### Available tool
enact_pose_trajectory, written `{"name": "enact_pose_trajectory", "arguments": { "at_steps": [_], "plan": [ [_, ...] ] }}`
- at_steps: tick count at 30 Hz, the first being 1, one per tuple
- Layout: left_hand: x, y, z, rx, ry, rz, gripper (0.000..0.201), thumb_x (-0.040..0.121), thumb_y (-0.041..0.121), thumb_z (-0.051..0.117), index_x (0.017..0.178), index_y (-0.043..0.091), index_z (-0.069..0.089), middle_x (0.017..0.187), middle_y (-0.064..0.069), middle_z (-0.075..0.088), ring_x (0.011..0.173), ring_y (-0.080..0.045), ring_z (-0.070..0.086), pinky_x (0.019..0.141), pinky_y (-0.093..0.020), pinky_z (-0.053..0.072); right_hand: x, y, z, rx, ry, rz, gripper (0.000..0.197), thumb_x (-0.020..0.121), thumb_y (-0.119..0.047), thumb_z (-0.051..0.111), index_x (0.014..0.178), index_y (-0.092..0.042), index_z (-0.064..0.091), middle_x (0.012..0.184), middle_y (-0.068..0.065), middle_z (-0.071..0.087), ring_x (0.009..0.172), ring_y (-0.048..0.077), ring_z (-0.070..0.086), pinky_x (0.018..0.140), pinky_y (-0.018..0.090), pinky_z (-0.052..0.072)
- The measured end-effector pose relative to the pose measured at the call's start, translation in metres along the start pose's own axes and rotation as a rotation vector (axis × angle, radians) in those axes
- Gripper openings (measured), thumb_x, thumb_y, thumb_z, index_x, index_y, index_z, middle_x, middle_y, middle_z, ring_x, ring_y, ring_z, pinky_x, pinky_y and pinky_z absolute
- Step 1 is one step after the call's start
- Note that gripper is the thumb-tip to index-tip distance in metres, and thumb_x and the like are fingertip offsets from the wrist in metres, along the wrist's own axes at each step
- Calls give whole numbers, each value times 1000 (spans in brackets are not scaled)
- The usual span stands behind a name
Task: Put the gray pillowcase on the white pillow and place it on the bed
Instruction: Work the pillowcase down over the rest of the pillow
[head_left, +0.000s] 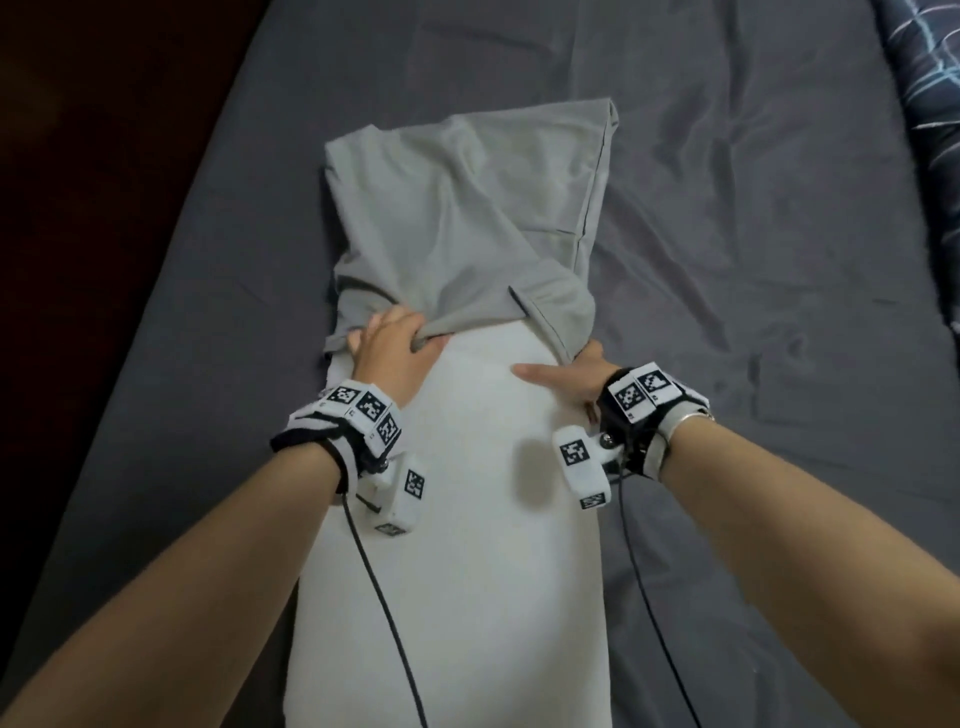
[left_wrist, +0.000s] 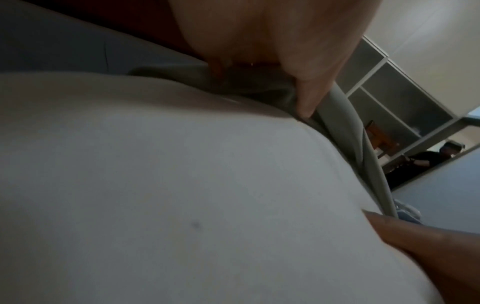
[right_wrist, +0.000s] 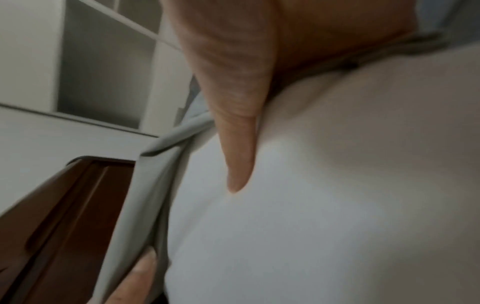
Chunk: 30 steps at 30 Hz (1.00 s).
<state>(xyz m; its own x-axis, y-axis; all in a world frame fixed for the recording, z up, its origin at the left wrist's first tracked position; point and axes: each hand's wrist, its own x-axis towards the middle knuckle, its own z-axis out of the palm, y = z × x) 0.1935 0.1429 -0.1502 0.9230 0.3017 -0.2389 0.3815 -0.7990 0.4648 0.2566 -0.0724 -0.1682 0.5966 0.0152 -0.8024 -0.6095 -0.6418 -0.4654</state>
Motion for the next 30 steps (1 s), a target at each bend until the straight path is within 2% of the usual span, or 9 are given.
{"name": "enact_pose_trajectory", "arguments": {
  "at_steps": [3,5,7,10,13,17,22,27,30],
  "plan": [
    [-8,-1,-1,-76,-78,-40,32,88,43,52,76,14,52,79,-3,56,88,-25,56,87,-37,30,16,13,16,139,-13,14,118,37,-56,85,136,-12,36,128,4,56,112,30,59,91,45,52],
    [-12,-1,1,-63,-142,-59,32,87,42,54,69,17,47,66,2,49,77,-23,52,83,-35,27,30,23,23,238,16,-55,103,34,-54,84,125,-15,54,121,7,66,105,27,65,95,44,52],
    [-20,-1,4,-6,-173,-49,40,86,37,57,60,18,34,56,5,38,70,-22,44,80,-32,24,28,27,21,340,109,-93,74,51,-45,81,114,-11,64,110,9,71,99,28,67,93,41,53],
    [-36,-8,13,-4,-220,-30,43,84,32,61,55,19,31,52,5,35,68,-22,41,75,-29,26,23,37,5,394,230,-84,32,85,-14,63,114,-3,63,97,10,63,91,23,59,79,29,45],
    [-59,-17,18,-75,-324,-13,43,80,33,66,55,19,34,55,6,36,67,-21,38,68,-29,27,25,53,-3,349,319,-101,26,88,-4,50,111,-3,64,92,10,60,89,23,56,75,29,42],
    [-85,-19,23,-12,-290,-4,39,80,36,65,61,23,33,58,7,36,68,-18,40,82,-29,26,9,67,1,246,369,-171,23,91,-11,45,104,-3,63,83,14,60,82,24,54,48,22,43],
    [-94,-9,31,-176,-104,-74,33,77,29,68,63,23,39,56,5,36,55,-8,36,73,-27,28,-23,90,4,-200,373,-216,32,93,-4,37,114,6,58,121,28,60,111,43,55,87,39,44],
    [-109,-17,40,-219,-47,-80,18,71,8,59,74,25,53,55,6,40,57,-15,41,76,-31,37,-57,155,18,-450,176,-187,35,95,-8,33,119,1,57,128,25,57,117,39,54,96,37,43],
    [-120,-23,41,-215,-33,-52,21,74,6,57,80,26,57,56,5,40,62,-18,42,71,-27,39,-63,170,29,-231,87,-215,33,97,-22,37,118,-10,59,128,22,59,112,32,57,94,35,43]
  ]
}}
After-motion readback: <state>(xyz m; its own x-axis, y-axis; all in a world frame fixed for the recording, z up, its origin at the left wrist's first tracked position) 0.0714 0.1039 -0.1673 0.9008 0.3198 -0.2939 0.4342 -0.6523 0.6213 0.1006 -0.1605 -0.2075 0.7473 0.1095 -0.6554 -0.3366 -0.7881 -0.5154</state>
